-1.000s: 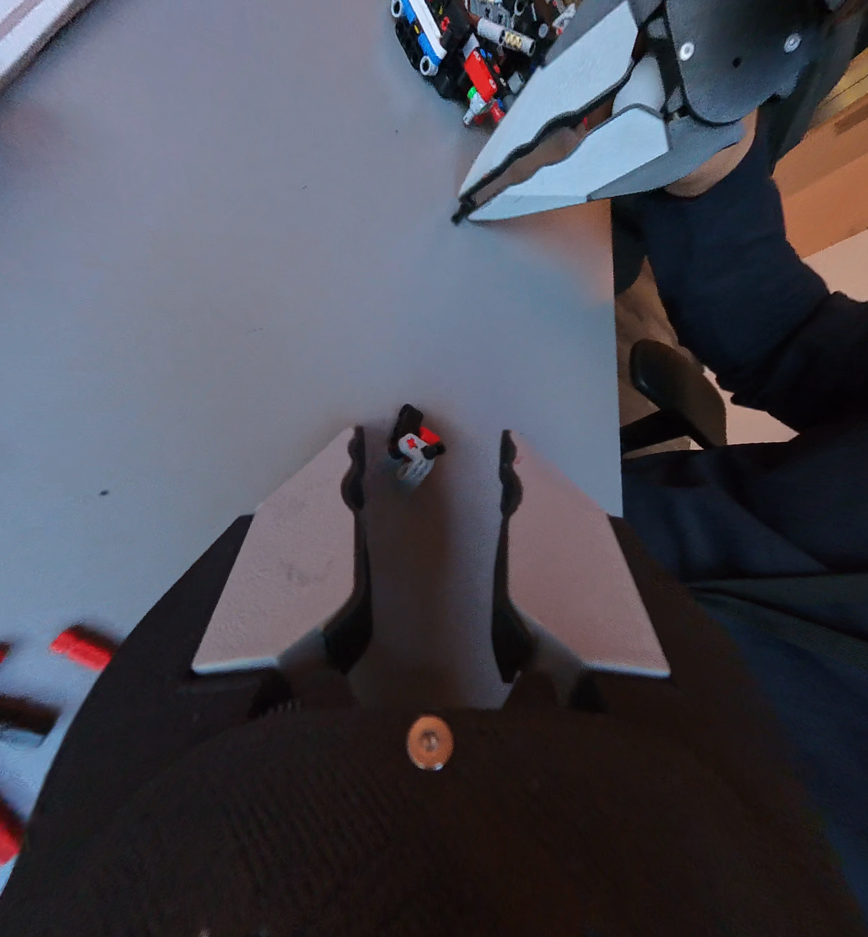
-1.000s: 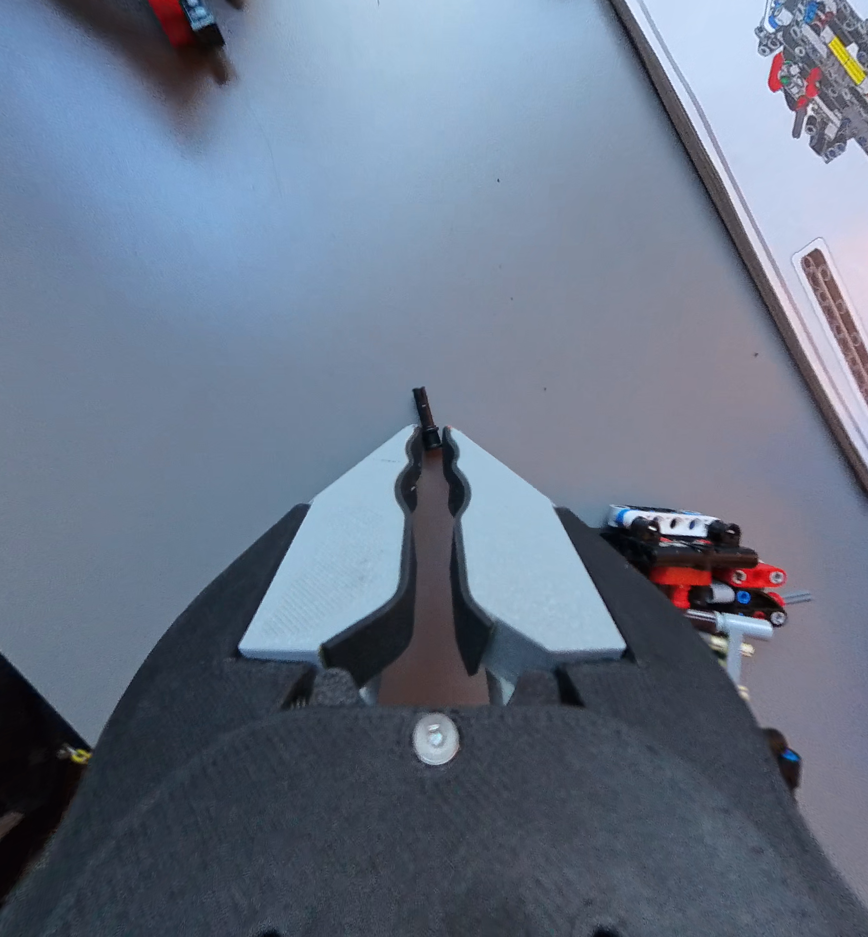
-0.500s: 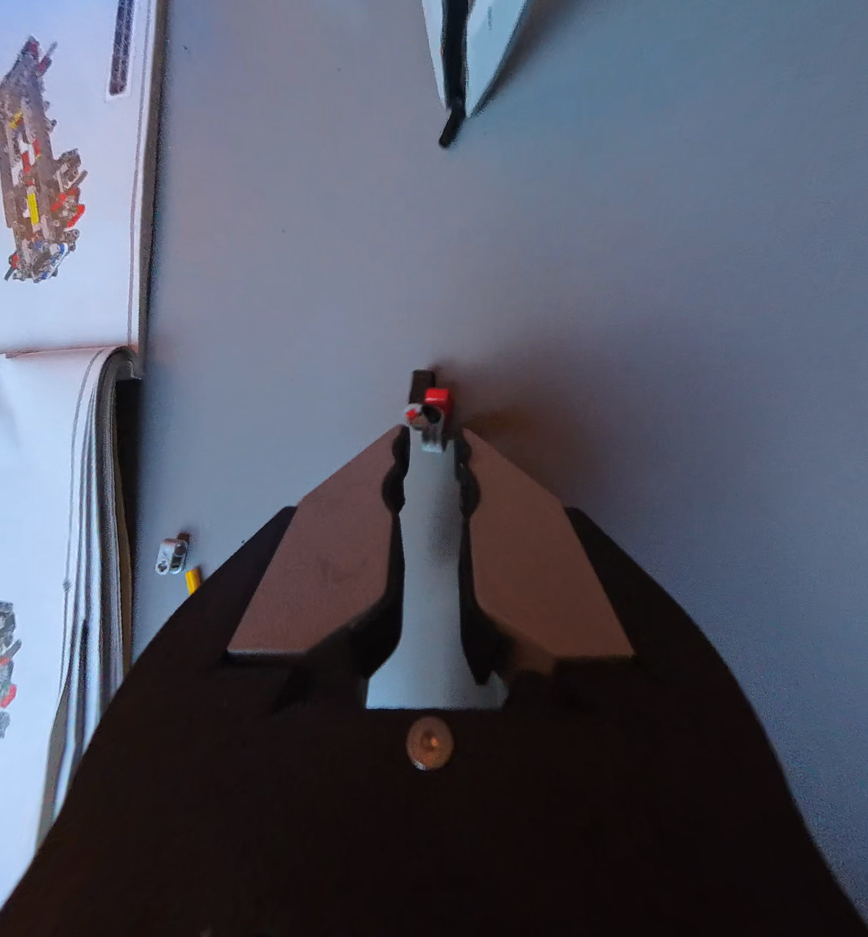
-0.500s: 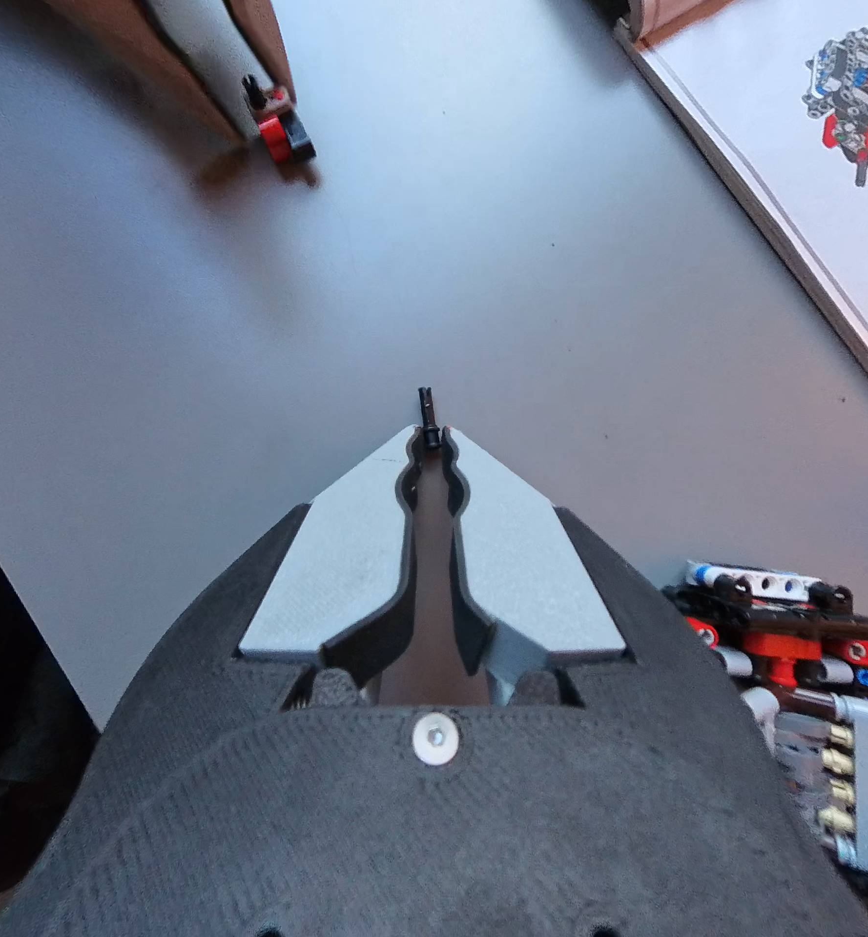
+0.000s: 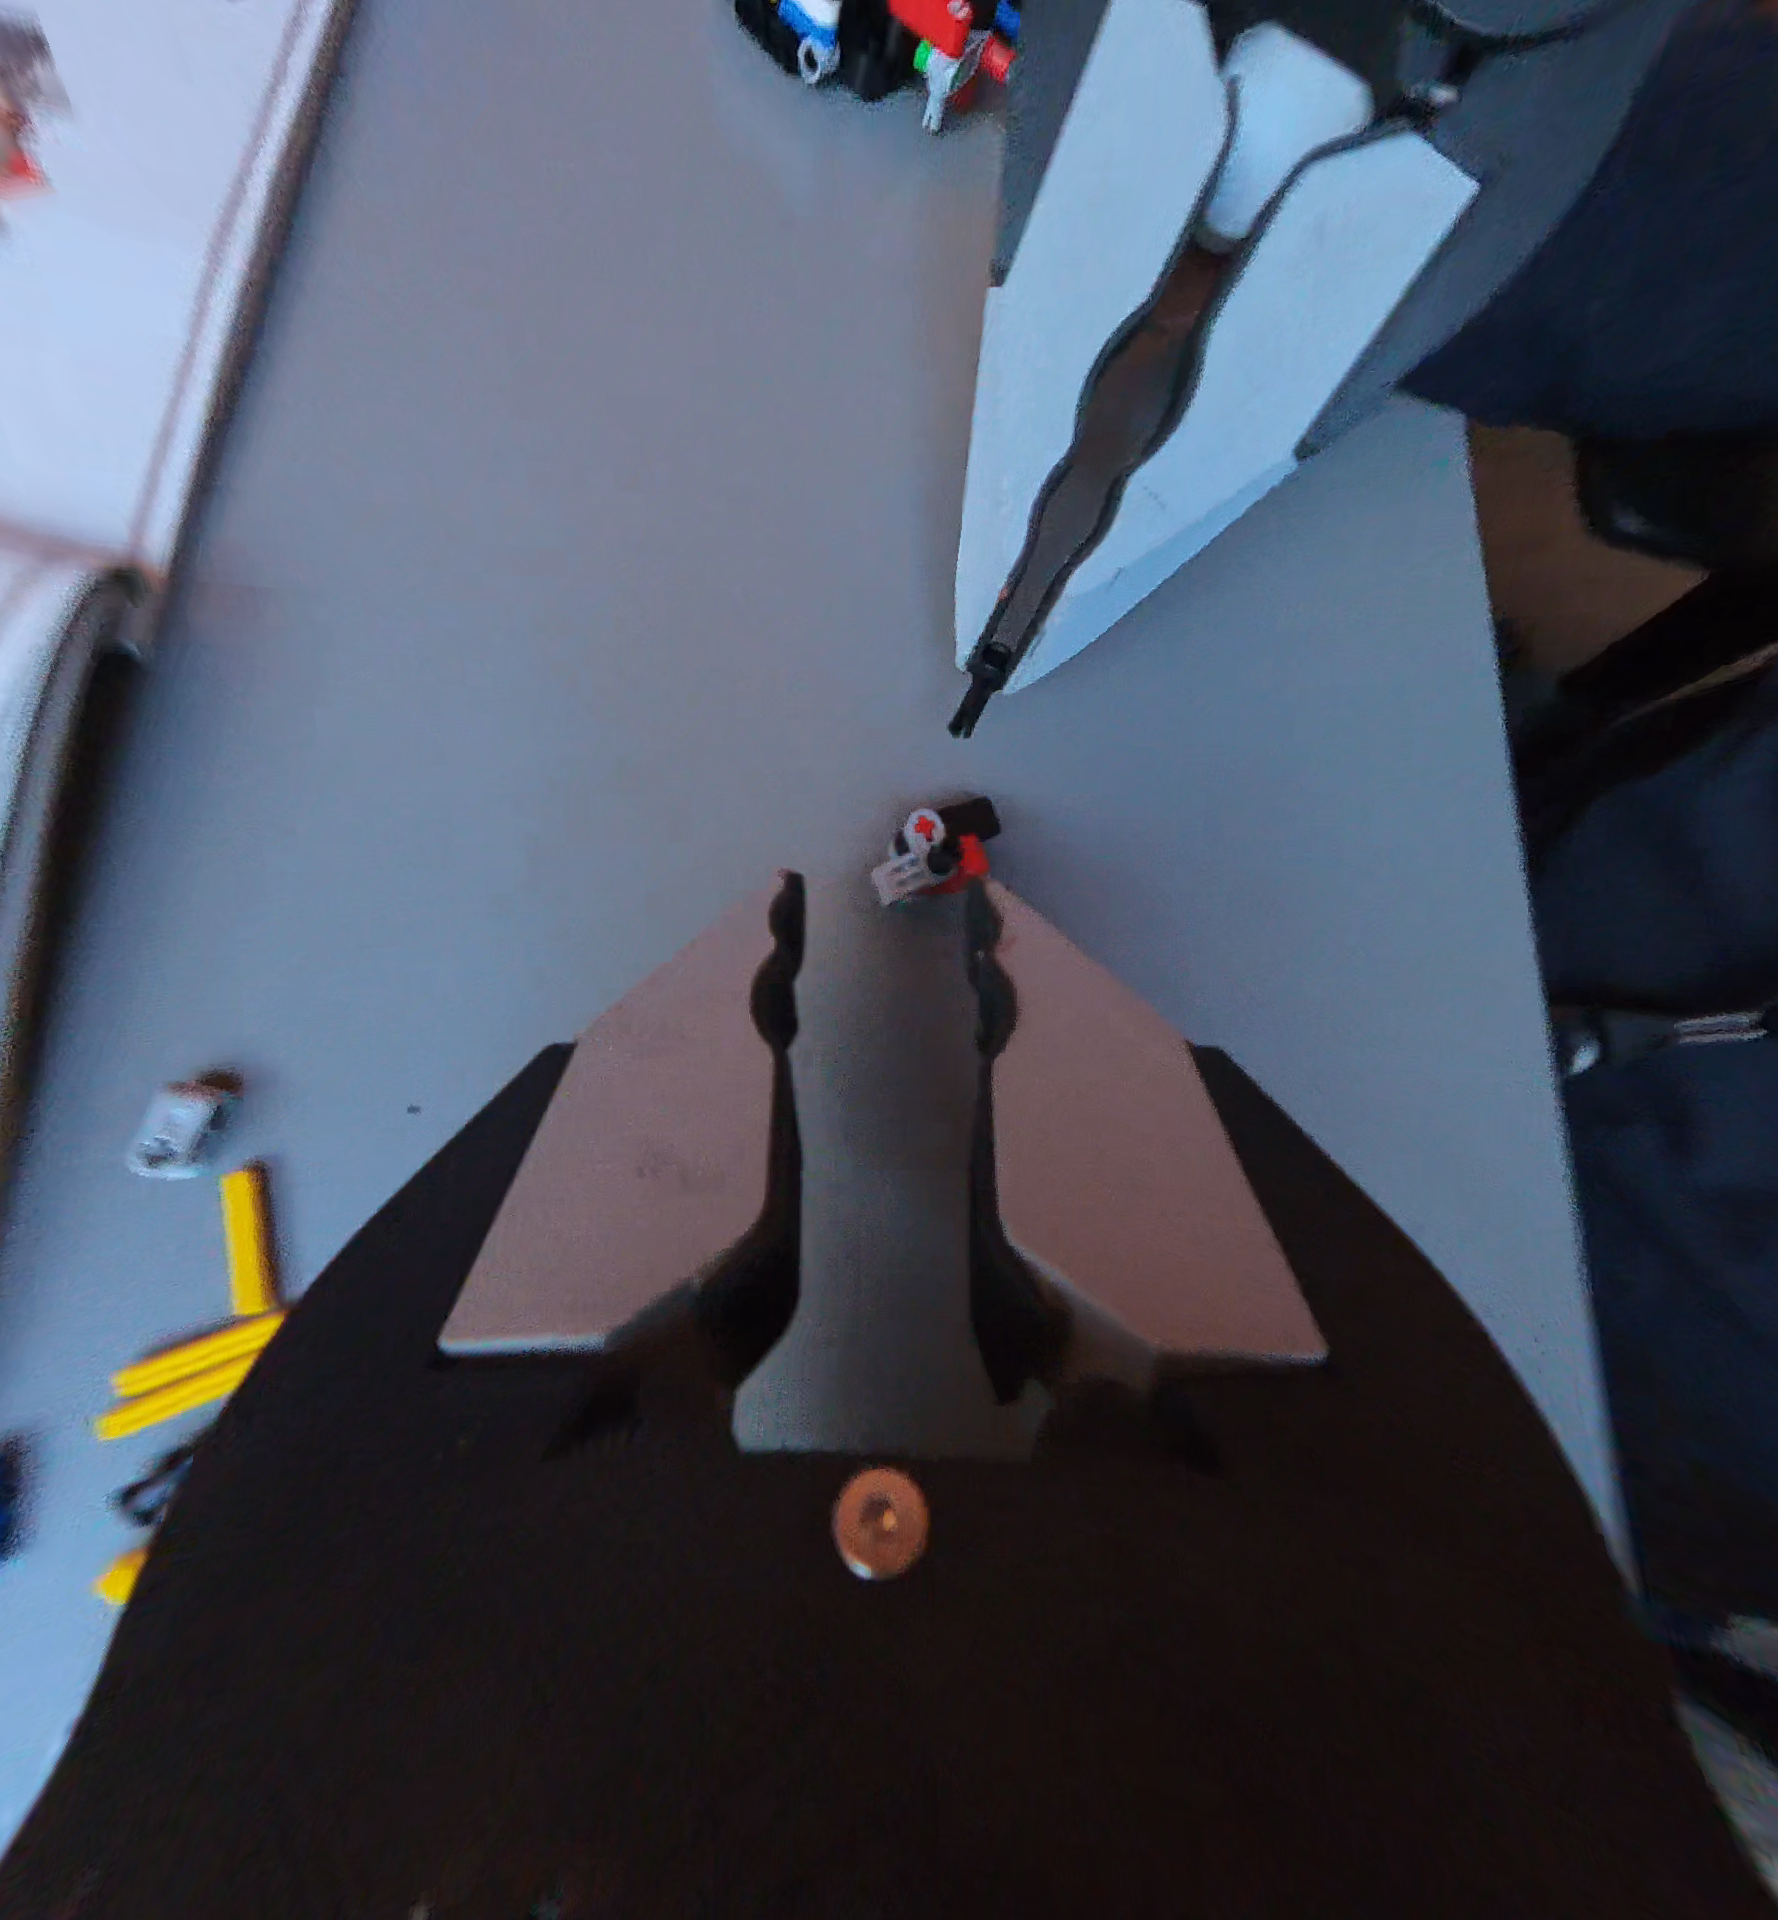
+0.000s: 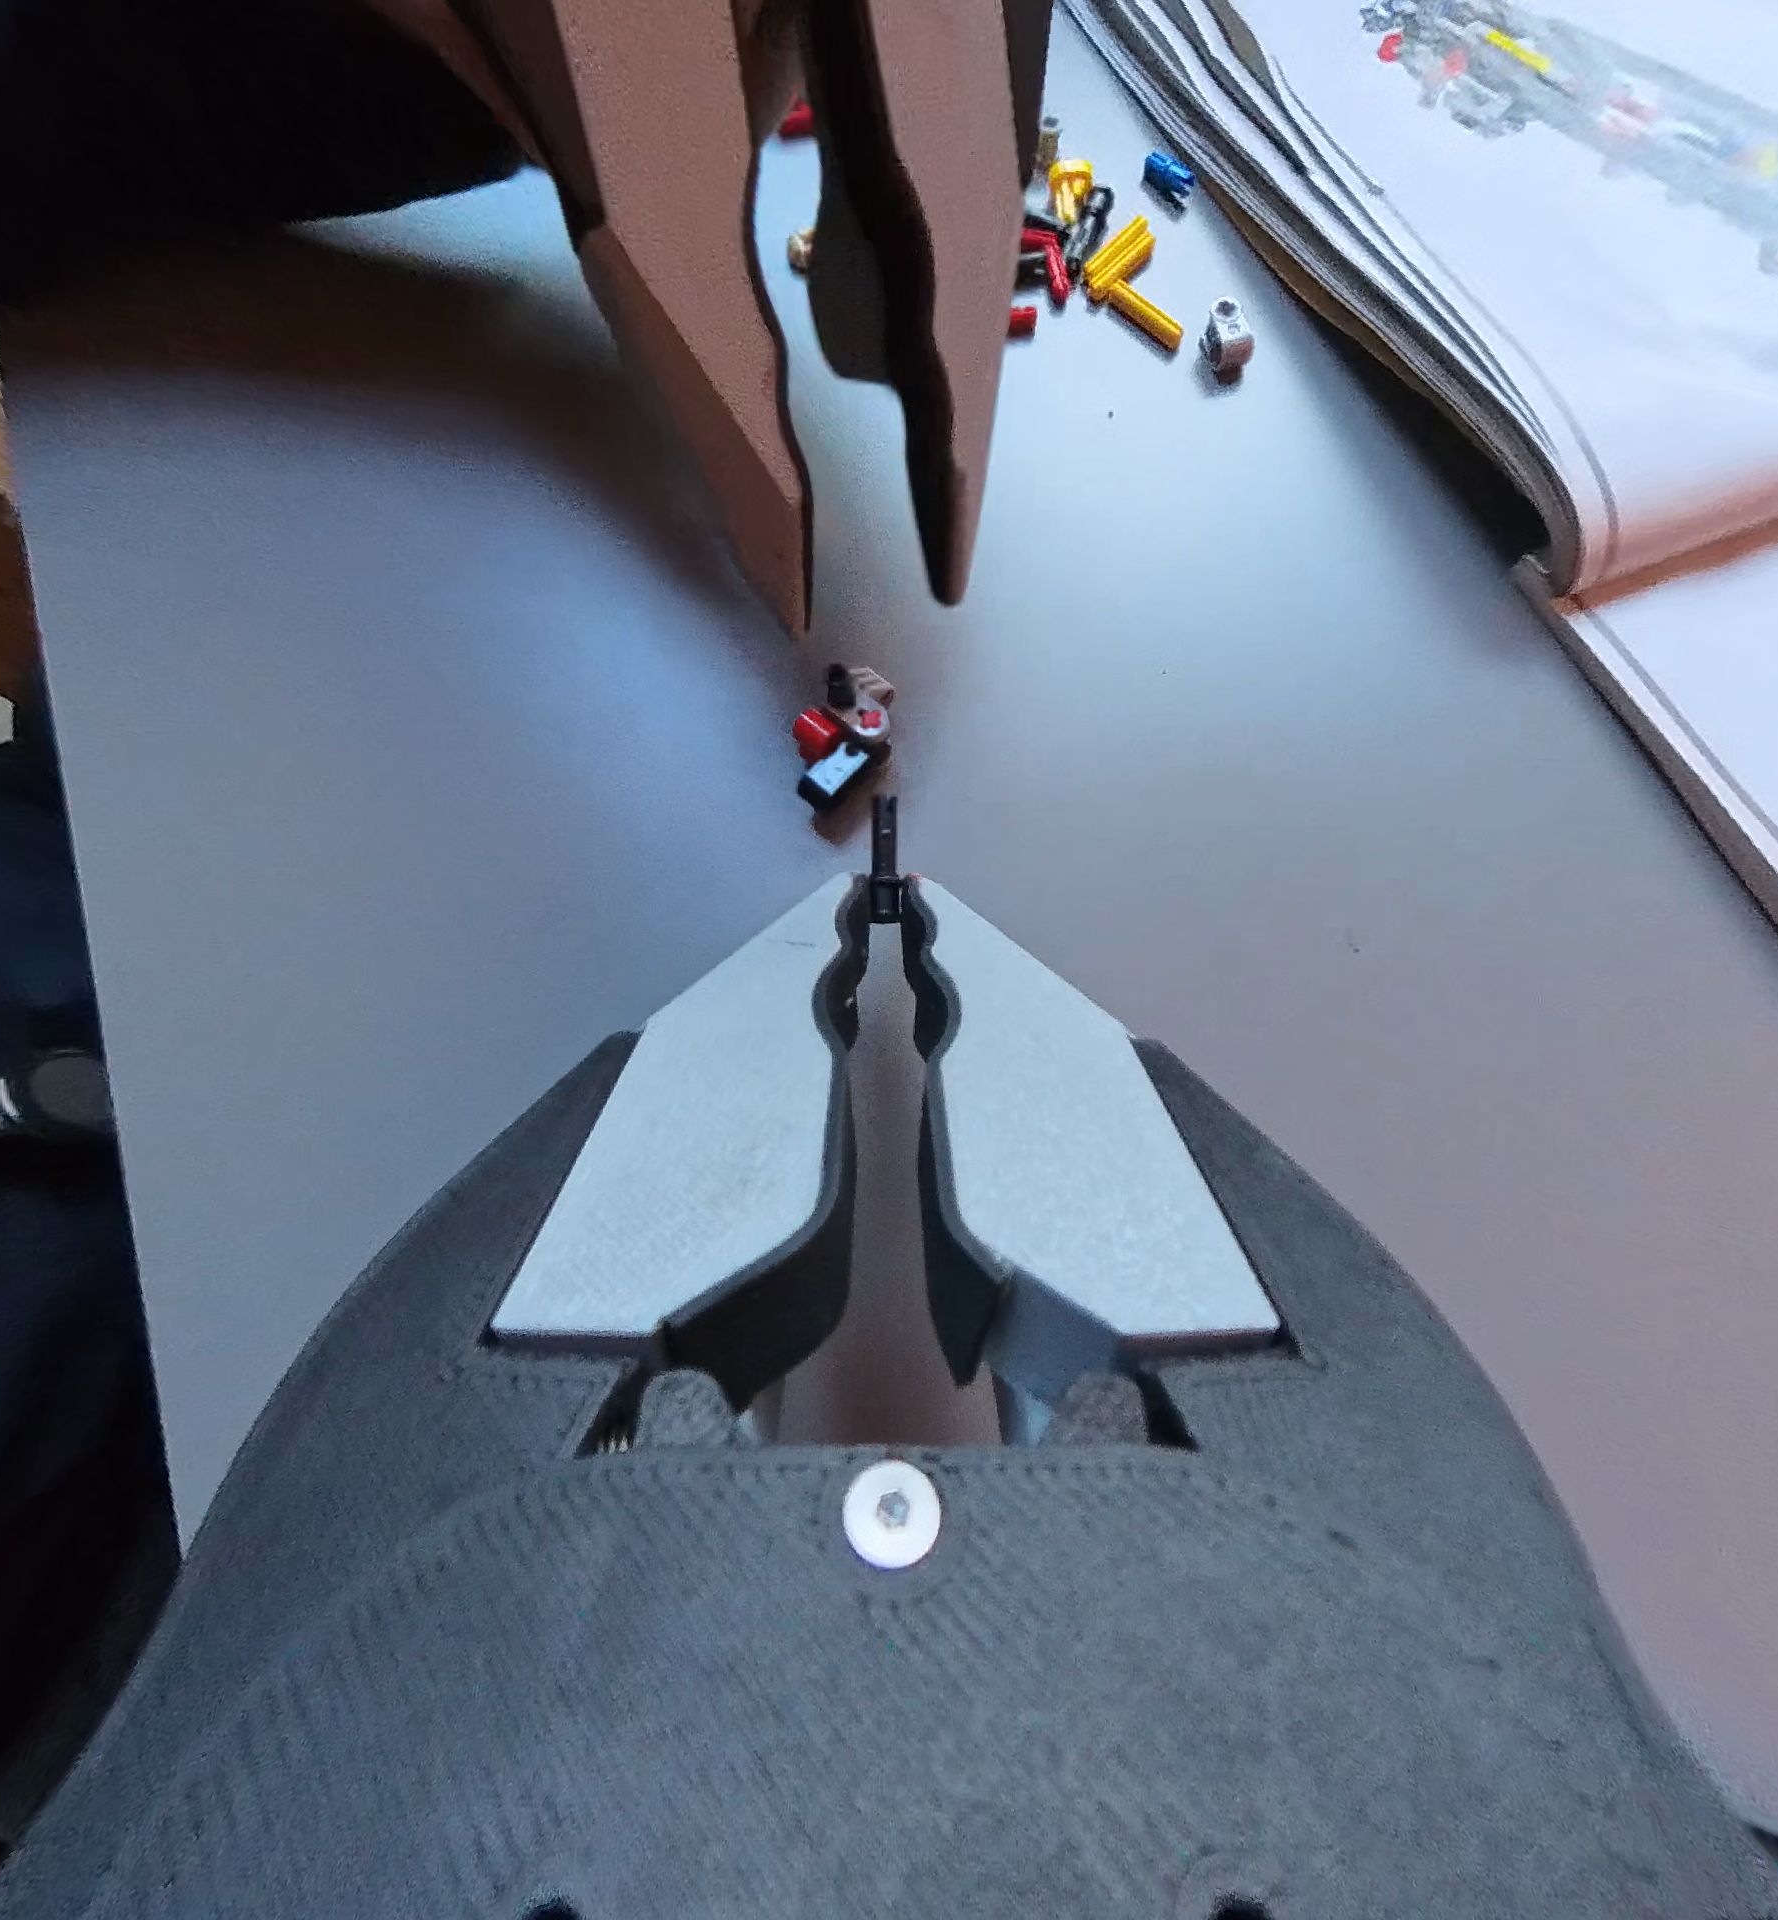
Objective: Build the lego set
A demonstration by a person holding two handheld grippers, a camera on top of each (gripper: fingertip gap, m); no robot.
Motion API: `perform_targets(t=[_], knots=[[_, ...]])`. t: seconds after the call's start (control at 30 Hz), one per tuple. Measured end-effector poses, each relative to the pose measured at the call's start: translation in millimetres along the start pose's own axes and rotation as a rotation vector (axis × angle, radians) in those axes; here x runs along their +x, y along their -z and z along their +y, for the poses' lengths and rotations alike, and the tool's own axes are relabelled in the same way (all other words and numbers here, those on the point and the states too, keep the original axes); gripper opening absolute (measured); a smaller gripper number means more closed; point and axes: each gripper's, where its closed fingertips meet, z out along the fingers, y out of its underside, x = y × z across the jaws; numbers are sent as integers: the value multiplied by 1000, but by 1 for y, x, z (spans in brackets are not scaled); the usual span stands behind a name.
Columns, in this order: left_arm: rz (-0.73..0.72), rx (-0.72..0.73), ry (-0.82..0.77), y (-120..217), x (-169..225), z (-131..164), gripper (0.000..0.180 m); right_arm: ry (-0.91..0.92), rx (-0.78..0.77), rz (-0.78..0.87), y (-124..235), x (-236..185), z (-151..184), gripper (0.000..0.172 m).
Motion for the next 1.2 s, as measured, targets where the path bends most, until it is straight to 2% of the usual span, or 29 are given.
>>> perform_targets(t=[0.1,0.2,0.37,0.43,0.67,0.77,0.9,1.0,1.1,1.2], knots=[[-34,-22,-157,-2,2,1,32,11,-35,53,-6,7,10,2],[23,-76,-199,-13,6,6,29,36,-37,90,-7,11,14,3],[80,-106,-216,-25,10,7,8,101,-24,79,-6,5,15,8],[109,-104,-122,-25,12,7,8,110,-8,65,-5,3,13,24],[383,-97,342,-20,29,11,7,258,36,67,-10,-12,-2,25],[480,-67,456,-15,31,8,7,401,-8,157,-19,-13,-8,23],[487,-84,506,-14,30,15,7,505,-33,222,-26,-10,-14,5],[474,-85,519,-13,27,16,13,517,-18,216,-27,-12,-18,4],[450,-59,506,-6,24,11,32,456,-20,166,-29,-14,-15,3],[340,-44,396,0,17,9,48,373,-22,118,-30,-12,-12,3]])
